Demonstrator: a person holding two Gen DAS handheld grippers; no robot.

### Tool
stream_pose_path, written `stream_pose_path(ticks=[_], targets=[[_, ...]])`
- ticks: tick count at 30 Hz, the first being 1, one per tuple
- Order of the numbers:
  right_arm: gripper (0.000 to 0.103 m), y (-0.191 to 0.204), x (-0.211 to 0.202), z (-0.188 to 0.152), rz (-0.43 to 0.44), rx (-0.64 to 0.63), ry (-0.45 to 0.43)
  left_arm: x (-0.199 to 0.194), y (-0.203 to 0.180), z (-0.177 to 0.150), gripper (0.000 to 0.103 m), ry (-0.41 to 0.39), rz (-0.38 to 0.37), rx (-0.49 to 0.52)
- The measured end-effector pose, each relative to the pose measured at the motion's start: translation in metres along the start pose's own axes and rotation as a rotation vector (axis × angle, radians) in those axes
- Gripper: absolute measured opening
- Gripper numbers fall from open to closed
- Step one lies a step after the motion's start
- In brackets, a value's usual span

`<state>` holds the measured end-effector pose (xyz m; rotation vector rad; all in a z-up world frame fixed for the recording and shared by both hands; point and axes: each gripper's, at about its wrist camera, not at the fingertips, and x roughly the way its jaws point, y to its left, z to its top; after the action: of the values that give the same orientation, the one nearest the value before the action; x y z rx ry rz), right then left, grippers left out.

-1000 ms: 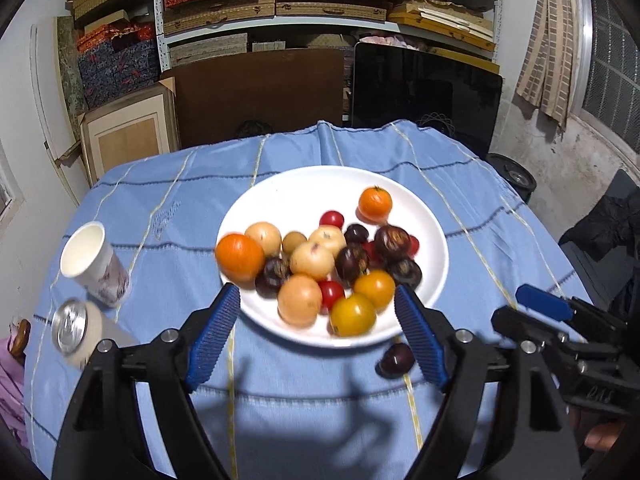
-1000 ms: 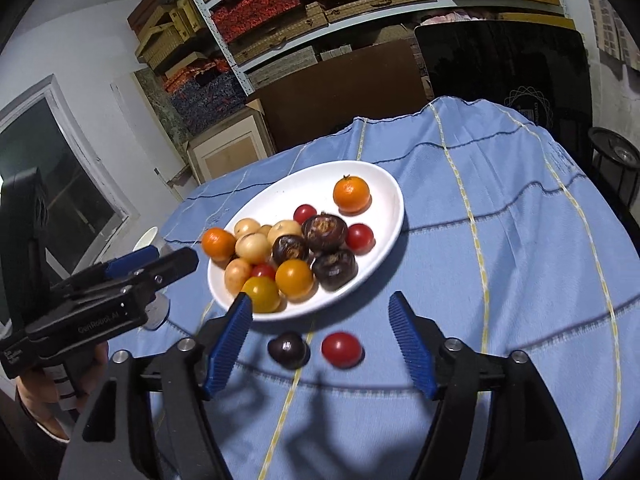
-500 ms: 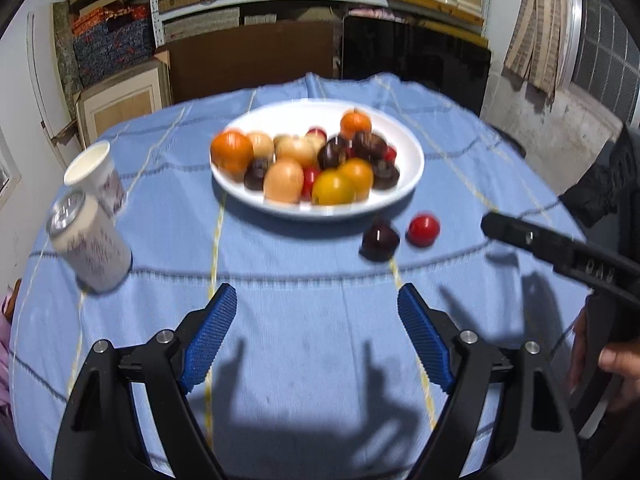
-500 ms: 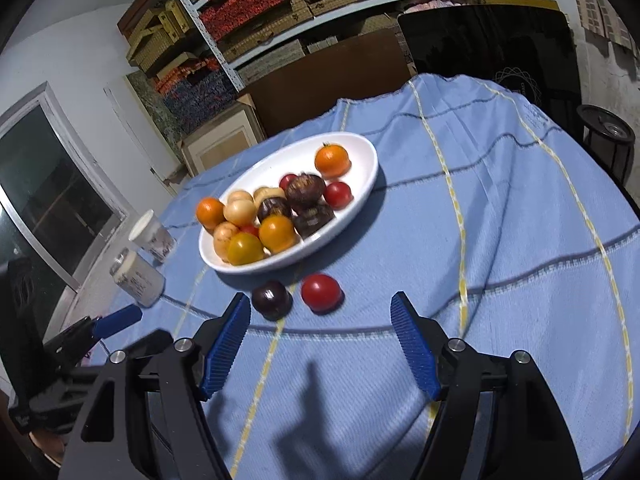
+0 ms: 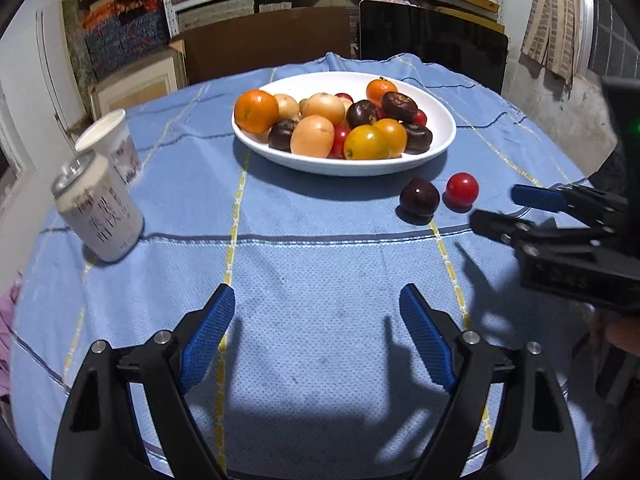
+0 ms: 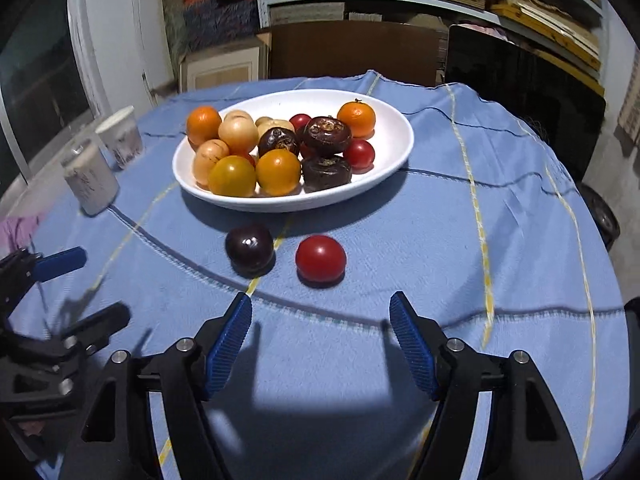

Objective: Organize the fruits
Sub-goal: 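Withdraw both open grippers from the plate toward the last fruits, then grasp the red tomato with the right gripper while the left grasps the dark fruit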

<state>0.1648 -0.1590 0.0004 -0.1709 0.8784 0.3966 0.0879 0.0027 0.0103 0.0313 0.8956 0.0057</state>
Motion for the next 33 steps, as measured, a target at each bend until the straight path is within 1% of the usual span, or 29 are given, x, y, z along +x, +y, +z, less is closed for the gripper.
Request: stream_pose_path(ticks=[1, 3, 7, 9, 11, 12, 14, 18, 22, 24, 26, 30, 33], targets=[[0.053, 0.001, 0.005, 0.002, -0.004, -0.009, 0.013, 0.002, 0.002, -0.001, 0.082, 0.008, -0.007, -0.008], [0.048, 0.003, 0.016, 0.008, -0.007, -0.025, 0.036, 0.005, 0.005, 0.0, 0.082, 0.016, -0.018, -0.016], [0.048, 0.004, 0.029, 0.014, -0.018, -0.03, 0.047, 0.008, 0.005, 0.0, 0.082, 0.028, -0.049, -0.021], [0.048, 0.002, 0.032, 0.016, -0.01, -0.022, 0.034, 0.009, 0.004, 0.0, 0.084, 0.029, -0.05, -0.016], [0.035, 0.001, 0.032, 0.017, -0.004, -0.014, 0.03, 0.01, 0.002, -0.001, 0.084, 0.032, -0.045, -0.015], [0.031, 0.0, 0.031, 0.017, 0.006, -0.004, 0.031, 0.011, 0.002, -0.001, 0.084, 0.031, -0.044, -0.017], [0.031, -0.002, 0.025, 0.015, 0.037, 0.017, 0.025, 0.011, 0.001, -0.001, 0.084, 0.027, -0.046, -0.021], [0.031, -0.006, 0.006, 0.002, 0.066, 0.057, 0.01, 0.013, -0.003, -0.001, 0.084, 0.034, -0.039, -0.021], [0.031, -0.01, -0.011, -0.015, 0.093, 0.096, -0.007, 0.011, -0.007, 0.003, 0.084, 0.043, -0.064, -0.042], [0.031, -0.013, -0.015, -0.023, 0.102, 0.112, -0.013, 0.011, -0.012, 0.008, 0.084, 0.055, -0.087, -0.055], [0.031, -0.017, -0.016, -0.028, 0.103, 0.122, -0.011, 0.013, -0.019, 0.015, 0.084, 0.064, -0.094, -0.06], [0.031, -0.026, -0.023, -0.029, 0.107, 0.123, -0.031, 0.02, -0.034, 0.035, 0.084, 0.065, -0.073, -0.063], [0.031, -0.031, -0.022, -0.03, 0.095, 0.116, -0.022, 0.026, -0.041, 0.045, 0.084, 0.069, -0.062, -0.065]])
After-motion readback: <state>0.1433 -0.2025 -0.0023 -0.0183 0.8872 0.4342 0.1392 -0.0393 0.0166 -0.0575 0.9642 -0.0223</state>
